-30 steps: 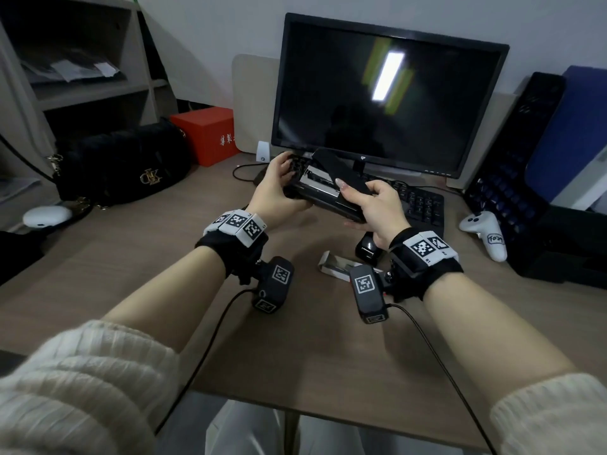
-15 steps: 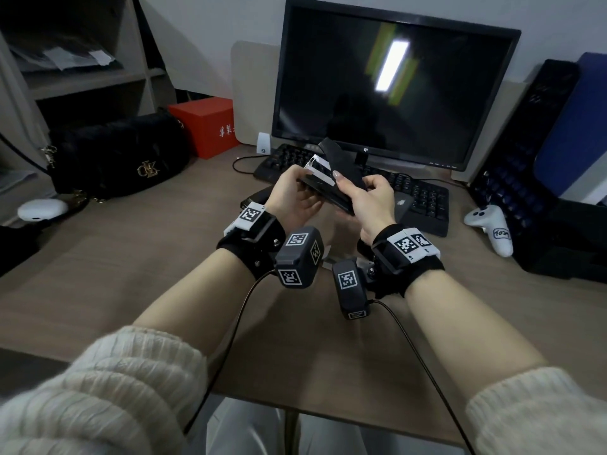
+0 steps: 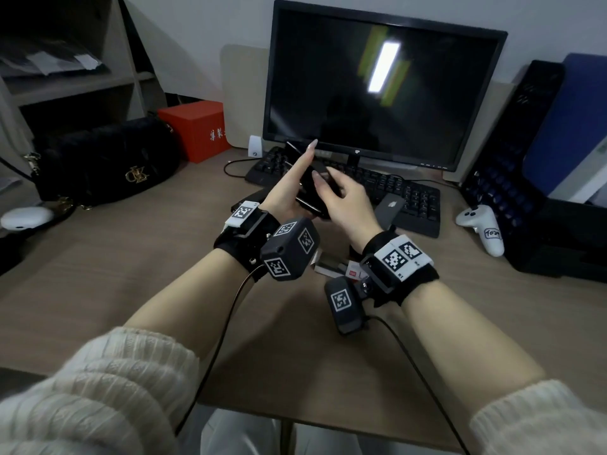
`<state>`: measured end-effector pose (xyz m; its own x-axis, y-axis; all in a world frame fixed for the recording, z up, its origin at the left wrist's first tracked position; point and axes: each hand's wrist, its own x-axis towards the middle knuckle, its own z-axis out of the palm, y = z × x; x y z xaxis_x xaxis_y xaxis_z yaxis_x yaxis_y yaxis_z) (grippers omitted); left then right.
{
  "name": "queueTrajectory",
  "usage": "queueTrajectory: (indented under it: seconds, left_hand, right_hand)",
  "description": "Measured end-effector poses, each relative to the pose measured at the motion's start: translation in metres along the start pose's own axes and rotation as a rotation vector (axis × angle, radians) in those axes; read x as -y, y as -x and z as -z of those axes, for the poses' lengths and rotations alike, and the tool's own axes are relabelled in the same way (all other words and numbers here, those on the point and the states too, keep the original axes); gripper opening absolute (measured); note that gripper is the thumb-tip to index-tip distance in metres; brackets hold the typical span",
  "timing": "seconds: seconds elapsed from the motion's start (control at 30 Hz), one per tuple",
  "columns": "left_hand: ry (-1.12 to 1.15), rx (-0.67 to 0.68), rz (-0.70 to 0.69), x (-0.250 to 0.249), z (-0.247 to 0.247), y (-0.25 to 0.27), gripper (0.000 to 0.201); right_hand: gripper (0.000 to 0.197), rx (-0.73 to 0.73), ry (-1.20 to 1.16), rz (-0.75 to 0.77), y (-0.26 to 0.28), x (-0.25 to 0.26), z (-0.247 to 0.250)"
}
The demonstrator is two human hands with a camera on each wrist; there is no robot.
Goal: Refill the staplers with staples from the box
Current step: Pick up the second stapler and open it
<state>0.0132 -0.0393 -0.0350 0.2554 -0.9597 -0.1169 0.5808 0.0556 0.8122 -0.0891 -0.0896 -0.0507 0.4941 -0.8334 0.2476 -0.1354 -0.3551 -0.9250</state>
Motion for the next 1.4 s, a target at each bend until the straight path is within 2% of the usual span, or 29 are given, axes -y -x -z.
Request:
queueTrajectory:
  seconds: [0.07,0.17,0.47,0.57,0.7,0.77,0.9,1.03,1.27,1.4]
  left_hand:
    - [-0.055,0.017,0.013,0.000,-0.001,-0.001,0.049]
    - [-0.093,-0.010,-0.015,0.003,0.004,-0.003,0.028]
    - [-0.072,-0.018,-0.084,0.016,0.018,-0.009,0.038]
    - [-0.068,0.021,-0.107,0.020,0.020,-0.009,0.026]
    - [-0.105,0.073,-0.111,0.023,0.019,-0.006,0.021]
    - [-0.115,0.069,-0.117,0.023,0.017,-0.004,0.021]
    - [-0.114,0.059,-0.135,0.026,0.015,-0.002,0.034]
    - [-0.096,0.047,-0.145,0.027,0.011,0.001,0.021]
    - [-0.034,-0.022,-0.173,0.030,0.009,0.001,0.018]
    - [-0.041,-0.048,-0.186,0.032,0.009,-0.001,0.040]
  right_hand:
    - [0.068,0.077,-0.076,-0.031,0.004,0.002,-0.001]
    - [0.051,0.165,-0.320,-0.112,0.011,0.005,0.005]
    - [0.050,0.231,-0.592,-0.110,0.020,-0.022,0.014]
    - [0.055,0.263,-0.602,-0.097,0.018,-0.023,0.015]
    - [0.047,0.239,-0.558,-0.127,0.016,-0.029,0.016]
    - [0.043,0.237,-0.541,-0.137,0.016,-0.030,0.016]
    - [0.041,0.252,-0.537,-0.133,0.020,-0.029,0.016]
    - [0.043,0.263,-0.542,-0.118,0.021,-0.031,0.016]
    - [0.040,0.301,-0.613,-0.100,0.022,-0.031,0.019]
    - [0.040,0.304,-0.604,-0.098,0.022,-0.031,0.019]
